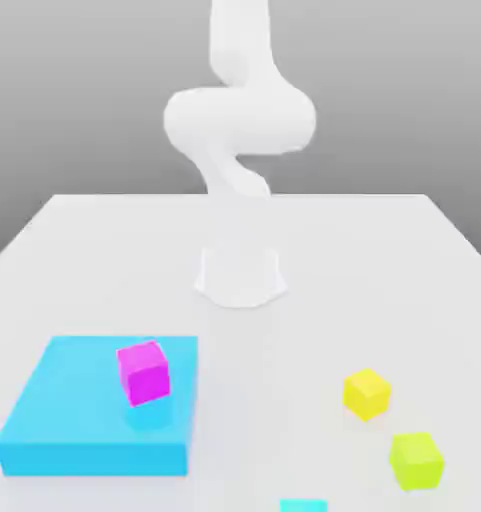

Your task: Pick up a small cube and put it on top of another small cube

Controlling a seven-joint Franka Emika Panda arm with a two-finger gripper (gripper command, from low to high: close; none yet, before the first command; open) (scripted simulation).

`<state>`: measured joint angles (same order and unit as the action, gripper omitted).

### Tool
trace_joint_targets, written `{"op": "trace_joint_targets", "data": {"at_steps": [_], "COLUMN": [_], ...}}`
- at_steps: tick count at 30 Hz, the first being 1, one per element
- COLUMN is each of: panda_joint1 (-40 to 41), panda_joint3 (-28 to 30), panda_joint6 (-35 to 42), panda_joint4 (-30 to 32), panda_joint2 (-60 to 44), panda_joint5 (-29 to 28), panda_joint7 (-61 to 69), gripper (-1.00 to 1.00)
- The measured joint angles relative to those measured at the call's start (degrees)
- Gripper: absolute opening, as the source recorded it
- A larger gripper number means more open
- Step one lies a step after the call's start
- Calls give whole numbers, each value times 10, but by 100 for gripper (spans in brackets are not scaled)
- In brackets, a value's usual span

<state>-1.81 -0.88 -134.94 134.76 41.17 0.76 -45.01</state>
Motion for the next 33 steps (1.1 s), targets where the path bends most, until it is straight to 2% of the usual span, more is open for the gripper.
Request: {"op": "trace_joint_targets", "data": {"at_steps": [12,19,22,27,28,33], "panda_joint1": [-93,-138,-156,-214,-222,-222], "panda_joint3": [-68,-112,-99,-29,-20,-20], "panda_joint6": [-171,-268,-314,-396,-406,-407], "panda_joint4": [156,245,257,240,237,237], "panda_joint2": [-257,-404,-467,-571,-584,-584], "panda_joint5": [24,-9,-53,-109,-111,-113], "panda_joint7": [33,18,-12,-54,-56,-58], "gripper": [0,0,0,0,-100,-100]}}
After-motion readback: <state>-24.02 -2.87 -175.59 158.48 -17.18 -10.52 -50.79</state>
